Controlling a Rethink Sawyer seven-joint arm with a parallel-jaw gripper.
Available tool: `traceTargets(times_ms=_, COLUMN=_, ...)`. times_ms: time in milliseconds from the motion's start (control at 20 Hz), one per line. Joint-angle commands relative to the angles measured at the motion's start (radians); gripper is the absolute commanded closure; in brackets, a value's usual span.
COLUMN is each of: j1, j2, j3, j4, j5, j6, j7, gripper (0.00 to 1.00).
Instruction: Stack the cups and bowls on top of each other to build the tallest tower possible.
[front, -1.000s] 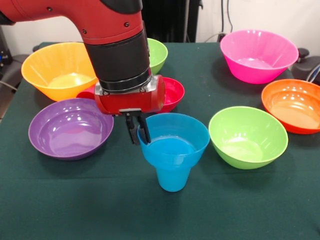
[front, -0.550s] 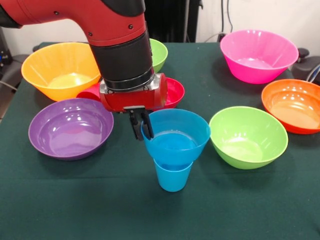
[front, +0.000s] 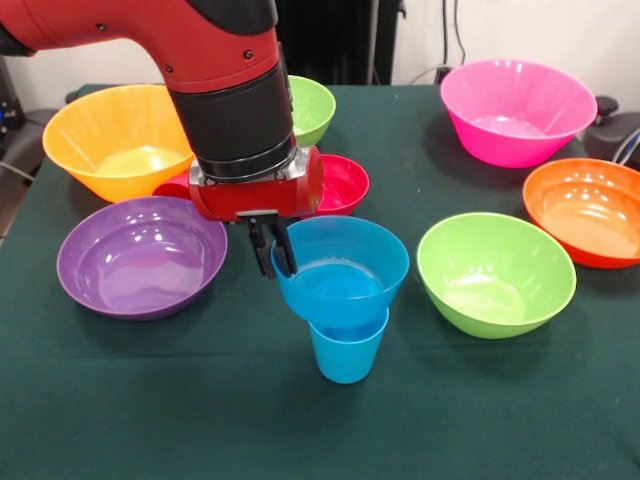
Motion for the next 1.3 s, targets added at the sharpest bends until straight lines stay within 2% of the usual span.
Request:
traceTargets(times_ms=50, j1=0.009, j2=0.013, j3=0.014, j4=0.005, j5=-0.062, j6=0.017, j7=-0.275, gripper=1.0)
traceTargets(times_ms=150, j1=0.024, j2=0.028, j3=0.015, j4=-0.038, j5=-0.058, j6=0.043, j7=-0.283, gripper=1.0)
traceTargets(times_ms=800, j1=0.049, j2=0.034, j3=0.009, j4=-0.055, j5=-0.055, j6=0.04, j7=-0.24, gripper=1.0)
traceTargets(times_ms=1300, j1=0.055, j2=0.035, j3=0.006, j4=-0.061, j5=-0.057, j6=0.039, j7=-0.242, gripper=1.0)
